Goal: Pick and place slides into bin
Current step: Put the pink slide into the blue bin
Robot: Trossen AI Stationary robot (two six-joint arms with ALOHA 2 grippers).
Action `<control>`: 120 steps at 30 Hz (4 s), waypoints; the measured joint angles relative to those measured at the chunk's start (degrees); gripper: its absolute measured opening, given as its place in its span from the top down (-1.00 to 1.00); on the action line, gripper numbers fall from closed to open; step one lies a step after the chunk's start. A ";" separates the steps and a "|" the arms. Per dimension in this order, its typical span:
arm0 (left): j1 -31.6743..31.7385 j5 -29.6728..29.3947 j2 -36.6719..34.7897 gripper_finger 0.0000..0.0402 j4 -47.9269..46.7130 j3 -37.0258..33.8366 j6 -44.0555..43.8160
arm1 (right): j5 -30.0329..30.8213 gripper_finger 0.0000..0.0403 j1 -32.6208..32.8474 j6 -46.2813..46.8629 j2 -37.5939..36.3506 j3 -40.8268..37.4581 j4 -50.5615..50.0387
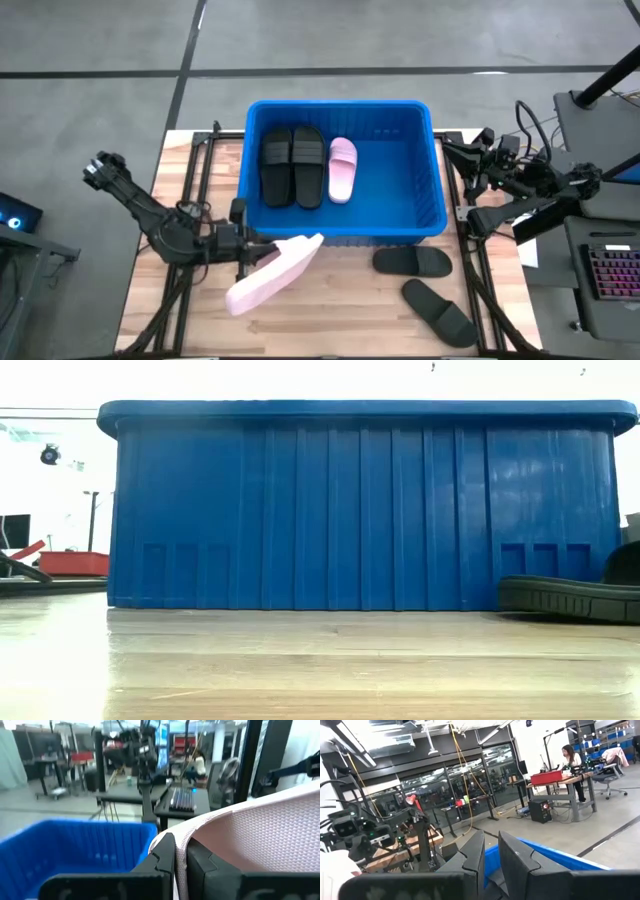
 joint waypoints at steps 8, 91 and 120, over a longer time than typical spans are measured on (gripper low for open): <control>4.82 7.54 -1.78 1.00 8.13 -4.23 4.33 | -0.01 0.76 0.00 0.44 -0.01 0.00 0.04; 48.27 13.75 48.93 1.00 -19.06 35.20 69.75 | 0.07 0.76 -0.02 -9.33 -0.10 0.00 0.41; 49.94 9.56 55.91 1.00 -16.45 34.85 90.93 | 0.01 0.76 0.00 -10.73 -0.10 0.00 0.17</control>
